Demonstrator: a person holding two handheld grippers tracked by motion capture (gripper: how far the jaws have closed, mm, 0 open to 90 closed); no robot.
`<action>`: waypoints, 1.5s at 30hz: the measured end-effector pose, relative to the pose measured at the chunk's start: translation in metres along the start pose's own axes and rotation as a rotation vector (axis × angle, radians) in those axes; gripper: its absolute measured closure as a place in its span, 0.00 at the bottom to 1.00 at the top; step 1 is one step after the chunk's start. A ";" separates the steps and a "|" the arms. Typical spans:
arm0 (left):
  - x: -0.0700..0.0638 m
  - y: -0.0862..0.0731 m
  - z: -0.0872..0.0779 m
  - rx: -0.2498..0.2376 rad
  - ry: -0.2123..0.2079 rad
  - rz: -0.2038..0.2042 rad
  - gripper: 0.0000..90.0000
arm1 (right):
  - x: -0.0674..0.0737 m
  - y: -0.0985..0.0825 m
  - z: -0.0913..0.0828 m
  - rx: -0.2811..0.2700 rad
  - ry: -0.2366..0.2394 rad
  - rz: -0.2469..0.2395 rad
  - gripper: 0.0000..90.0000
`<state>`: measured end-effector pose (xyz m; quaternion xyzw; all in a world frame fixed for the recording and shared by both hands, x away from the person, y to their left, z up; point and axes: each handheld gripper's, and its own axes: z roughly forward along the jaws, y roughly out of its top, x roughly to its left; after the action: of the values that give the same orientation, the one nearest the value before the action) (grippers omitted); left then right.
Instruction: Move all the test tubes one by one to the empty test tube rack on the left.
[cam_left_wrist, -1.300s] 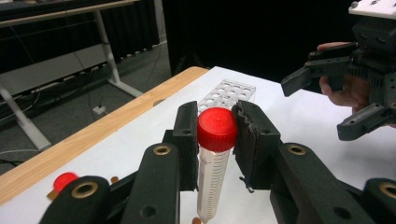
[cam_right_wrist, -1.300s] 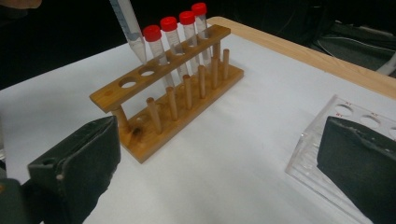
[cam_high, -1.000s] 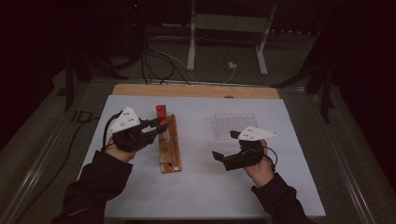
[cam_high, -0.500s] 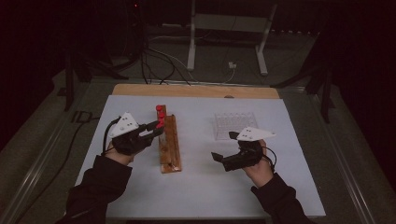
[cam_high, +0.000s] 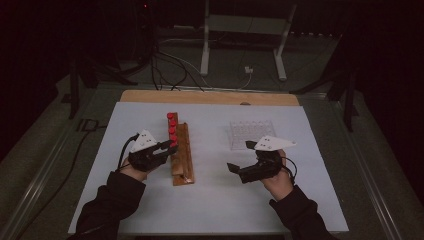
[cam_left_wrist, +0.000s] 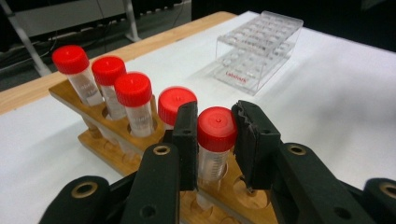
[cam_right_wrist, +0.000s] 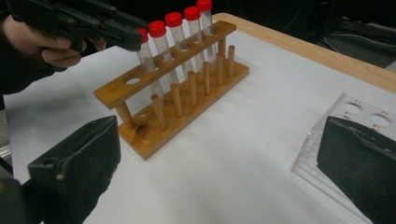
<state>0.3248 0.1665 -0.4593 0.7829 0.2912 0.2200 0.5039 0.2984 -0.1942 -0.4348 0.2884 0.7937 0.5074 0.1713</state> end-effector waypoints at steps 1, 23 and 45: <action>0.000 0.000 0.000 0.000 0.001 0.000 0.80 | 0.000 0.000 0.000 0.000 0.001 0.000 0.00; -0.008 0.008 -0.030 0.021 -0.153 -0.037 0.10 | -0.002 -0.005 -0.005 -0.019 -0.007 0.000 0.00; -0.006 -0.051 -0.056 0.046 -0.176 -0.010 0.02 | -0.002 -0.019 -0.007 -0.025 -0.051 -0.030 0.00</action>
<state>0.2728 0.2155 -0.4838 0.8090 0.2546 0.1413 0.5106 0.2907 -0.2065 -0.4488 0.2870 0.7869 0.5073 0.2026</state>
